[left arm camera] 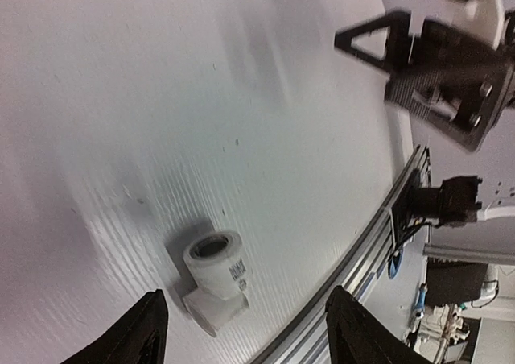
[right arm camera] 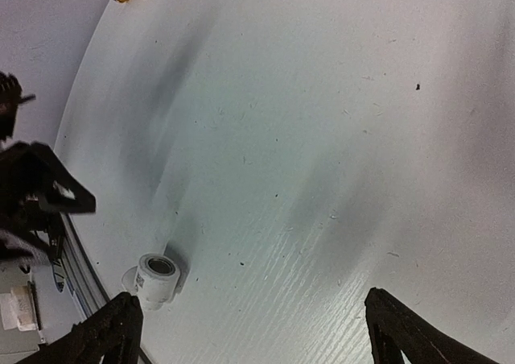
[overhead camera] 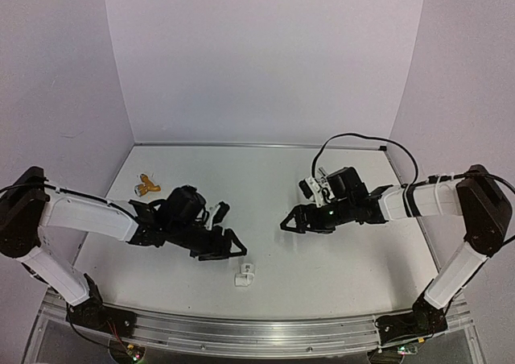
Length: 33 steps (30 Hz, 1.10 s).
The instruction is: Install the water faucets
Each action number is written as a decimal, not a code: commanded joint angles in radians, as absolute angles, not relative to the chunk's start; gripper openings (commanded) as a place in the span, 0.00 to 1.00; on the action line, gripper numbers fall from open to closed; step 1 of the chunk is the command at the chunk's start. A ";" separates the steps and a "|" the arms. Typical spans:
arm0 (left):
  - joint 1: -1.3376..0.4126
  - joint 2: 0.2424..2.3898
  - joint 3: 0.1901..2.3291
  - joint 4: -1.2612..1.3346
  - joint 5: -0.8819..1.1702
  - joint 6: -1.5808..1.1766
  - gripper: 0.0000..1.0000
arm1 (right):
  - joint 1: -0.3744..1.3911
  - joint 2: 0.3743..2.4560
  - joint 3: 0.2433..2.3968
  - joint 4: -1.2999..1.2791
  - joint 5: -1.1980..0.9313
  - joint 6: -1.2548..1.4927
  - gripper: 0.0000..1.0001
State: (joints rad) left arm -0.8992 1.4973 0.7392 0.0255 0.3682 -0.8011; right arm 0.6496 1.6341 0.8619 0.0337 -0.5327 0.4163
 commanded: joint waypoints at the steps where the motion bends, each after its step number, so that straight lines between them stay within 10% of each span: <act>1: -1.058 1.551 0.772 -0.034 0.252 -0.878 0.73 | 0.644 1.614 0.882 0.084 -0.532 0.416 0.97; 22: -1.182 1.813 1.069 -0.352 -0.041 -0.807 0.73 | 0.657 1.548 0.830 0.087 -0.522 0.447 0.97; 33: -1.175 1.837 1.133 -0.369 -0.063 -0.791 0.35 | 0.673 1.552 0.827 0.087 -0.501 0.436 0.97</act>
State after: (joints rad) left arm -1.1793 1.8380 1.0811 -0.3536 -0.0297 -0.8014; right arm 0.6612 1.5814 0.8322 0.0597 -0.5271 0.4458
